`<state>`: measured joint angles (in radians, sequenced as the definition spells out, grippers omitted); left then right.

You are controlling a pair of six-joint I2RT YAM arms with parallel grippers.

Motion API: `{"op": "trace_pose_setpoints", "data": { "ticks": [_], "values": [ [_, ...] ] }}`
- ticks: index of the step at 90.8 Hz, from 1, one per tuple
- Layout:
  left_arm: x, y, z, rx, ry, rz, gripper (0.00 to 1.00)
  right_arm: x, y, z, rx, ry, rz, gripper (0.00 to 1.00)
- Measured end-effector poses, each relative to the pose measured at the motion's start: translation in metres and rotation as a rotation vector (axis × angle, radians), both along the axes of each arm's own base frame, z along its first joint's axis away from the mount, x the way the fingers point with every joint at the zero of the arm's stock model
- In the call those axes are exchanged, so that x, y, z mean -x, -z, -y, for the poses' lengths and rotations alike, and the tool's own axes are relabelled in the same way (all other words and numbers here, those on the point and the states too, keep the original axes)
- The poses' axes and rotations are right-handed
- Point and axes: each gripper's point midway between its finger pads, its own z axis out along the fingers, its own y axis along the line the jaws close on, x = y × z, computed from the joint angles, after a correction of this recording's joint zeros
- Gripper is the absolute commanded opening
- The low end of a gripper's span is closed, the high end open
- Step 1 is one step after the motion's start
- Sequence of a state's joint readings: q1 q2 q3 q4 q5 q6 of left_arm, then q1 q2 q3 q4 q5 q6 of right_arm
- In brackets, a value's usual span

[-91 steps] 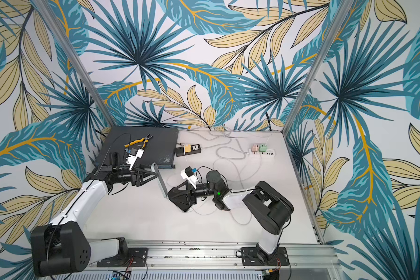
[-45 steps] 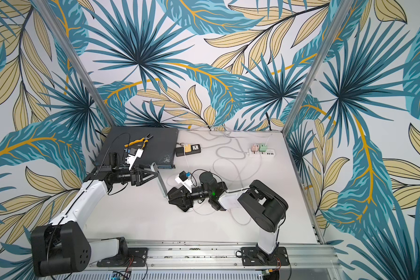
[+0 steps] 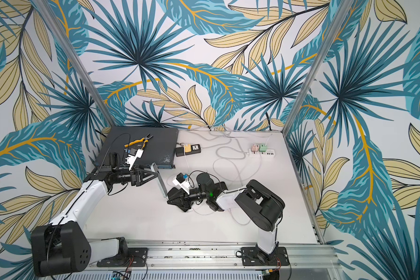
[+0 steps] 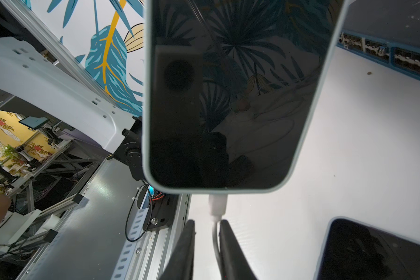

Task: Unplug the charging cable from the phone
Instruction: Remove the charging cable from the phone.

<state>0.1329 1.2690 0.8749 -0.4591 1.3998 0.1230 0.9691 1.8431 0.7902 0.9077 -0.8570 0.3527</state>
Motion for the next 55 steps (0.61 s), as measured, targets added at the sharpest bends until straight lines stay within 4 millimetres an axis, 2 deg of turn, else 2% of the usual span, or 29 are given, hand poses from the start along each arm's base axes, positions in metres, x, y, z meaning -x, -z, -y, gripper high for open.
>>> {"op": "trace_pose_setpoints", "data": {
  "ticks": [6, 22, 55],
  "values": [
    [0.0000, 0.0000, 0.0000, 0.000, 0.000, 0.000, 0.04, 0.0000, 0.0003, -0.0001, 0.000, 0.000, 0.003, 0.08],
    [0.0001, -0.0001, -0.0005, 0.002, 0.000, -0.001, 0.04, -0.0017, 0.0009, -0.0005, 0.001, 0.009, 0.007, 0.00],
    [-0.0003, 0.0003, -0.0017, 0.003, -0.005, -0.002, 0.04, -0.0015, 0.0025, 0.0007, -0.001, 0.013, 0.018, 0.00]
  ]
}}
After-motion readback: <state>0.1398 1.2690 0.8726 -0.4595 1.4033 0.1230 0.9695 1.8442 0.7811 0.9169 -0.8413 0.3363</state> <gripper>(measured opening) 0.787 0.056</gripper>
